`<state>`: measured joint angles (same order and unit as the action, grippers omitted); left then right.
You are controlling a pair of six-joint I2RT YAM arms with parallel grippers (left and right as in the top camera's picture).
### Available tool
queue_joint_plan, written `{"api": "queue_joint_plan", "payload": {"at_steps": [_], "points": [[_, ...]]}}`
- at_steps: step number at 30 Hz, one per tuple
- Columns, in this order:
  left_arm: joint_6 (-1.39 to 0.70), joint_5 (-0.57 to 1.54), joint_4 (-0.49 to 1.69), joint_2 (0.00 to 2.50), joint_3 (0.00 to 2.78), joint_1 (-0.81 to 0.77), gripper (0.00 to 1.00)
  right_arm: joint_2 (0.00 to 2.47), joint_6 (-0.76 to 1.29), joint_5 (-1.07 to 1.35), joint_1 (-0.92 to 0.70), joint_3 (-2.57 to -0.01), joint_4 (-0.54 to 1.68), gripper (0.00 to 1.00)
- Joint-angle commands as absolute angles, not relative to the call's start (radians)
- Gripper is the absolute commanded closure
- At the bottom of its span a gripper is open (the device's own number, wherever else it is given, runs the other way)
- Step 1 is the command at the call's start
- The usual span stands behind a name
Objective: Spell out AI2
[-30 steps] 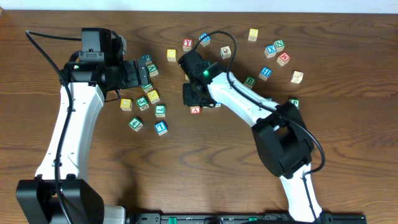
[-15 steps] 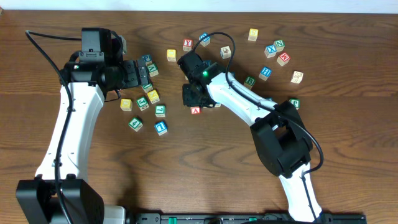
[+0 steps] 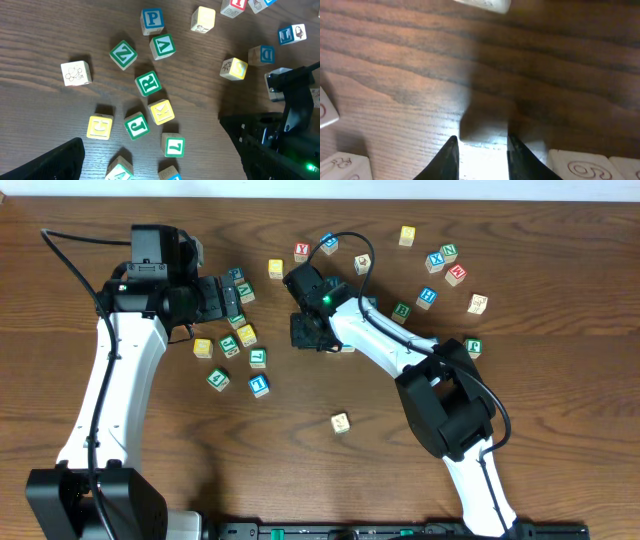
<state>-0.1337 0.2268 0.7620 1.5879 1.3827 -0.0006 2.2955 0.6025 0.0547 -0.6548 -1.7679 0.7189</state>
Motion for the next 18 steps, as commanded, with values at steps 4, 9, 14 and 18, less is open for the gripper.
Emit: {"api": "queue_joint_plan", "payload": {"at_steps": [4,9,14,18], "points": [[-0.131,0.224,0.767,1.582,1.394,0.006,0.02,2.310,0.540,0.074,-0.636,-1.827,0.740,0.68],[-0.131,0.224,0.767,1.582,1.394,0.006,0.02,2.273,0.463,0.093,-0.628,-1.973,0.888,0.67],[-0.131,0.224,0.767,1.582,1.394,0.006,0.02,2.201,0.409,0.093,-0.628,-2.056,1.056,0.62],[-0.131,0.224,0.767,1.582,1.394,0.006,0.02,2.170,0.397,0.109,-0.627,-2.055,1.186,0.57]]}}
